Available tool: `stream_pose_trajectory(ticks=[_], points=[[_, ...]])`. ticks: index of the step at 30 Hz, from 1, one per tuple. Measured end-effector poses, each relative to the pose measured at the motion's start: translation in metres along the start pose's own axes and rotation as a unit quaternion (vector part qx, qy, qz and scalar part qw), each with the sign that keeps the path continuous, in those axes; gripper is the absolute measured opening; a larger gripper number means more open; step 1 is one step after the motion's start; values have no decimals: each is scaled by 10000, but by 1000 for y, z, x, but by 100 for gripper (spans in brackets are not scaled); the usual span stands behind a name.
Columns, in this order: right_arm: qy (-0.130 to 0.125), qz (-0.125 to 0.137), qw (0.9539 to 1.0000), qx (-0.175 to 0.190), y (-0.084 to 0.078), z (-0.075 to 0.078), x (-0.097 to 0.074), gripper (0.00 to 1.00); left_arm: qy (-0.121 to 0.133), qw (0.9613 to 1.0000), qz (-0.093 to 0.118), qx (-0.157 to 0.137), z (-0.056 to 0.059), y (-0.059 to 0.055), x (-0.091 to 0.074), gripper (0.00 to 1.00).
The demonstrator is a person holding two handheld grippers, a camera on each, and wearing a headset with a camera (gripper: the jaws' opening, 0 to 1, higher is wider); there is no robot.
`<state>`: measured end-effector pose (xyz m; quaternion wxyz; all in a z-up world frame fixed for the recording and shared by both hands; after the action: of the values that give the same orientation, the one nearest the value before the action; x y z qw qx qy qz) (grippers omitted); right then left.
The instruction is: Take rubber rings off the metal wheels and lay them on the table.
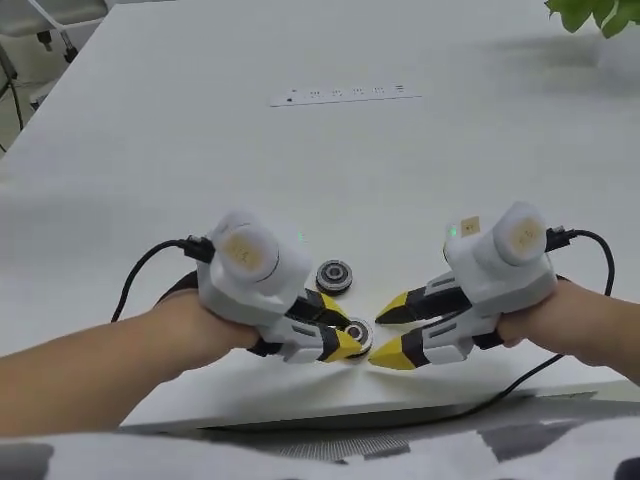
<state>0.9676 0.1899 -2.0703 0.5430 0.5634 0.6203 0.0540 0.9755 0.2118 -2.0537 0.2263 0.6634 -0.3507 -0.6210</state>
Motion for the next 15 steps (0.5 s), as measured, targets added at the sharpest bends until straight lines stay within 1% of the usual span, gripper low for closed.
stream_pose_trajectory(ticks=[5,6,11,12,15], points=[[17,-8,10000,-17,1,-1,2,31,96,9995,-54,293,0,0,1,9],[24,-11,10000,-16,1,-1,2,31,115,9991,-77,407,0,-1,1,8],[38,-15,10000,-45,2,-3,3,31,151,9991,-49,396,-1,0,1,8],[36,-12,10000,-77,2,-3,3,31,174,9985,-30,512,-1,1,2,7],[52,-17,9999,-145,3,-6,5,30,202,9987,-61,465,-1,1,2,7]])
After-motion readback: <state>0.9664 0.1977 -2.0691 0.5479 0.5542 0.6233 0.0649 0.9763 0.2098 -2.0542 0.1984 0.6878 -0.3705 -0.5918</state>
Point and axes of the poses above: the centre of the closed fingertips' face, and the gripper's own axes: x roughly forward along the fingers, z roughly to its right, y roughly out of its top, the point moved 1 cm from there along -x, roughly backward along the fingers, and after that the axes turned 15 degrees about x, right-handed, at the moved point
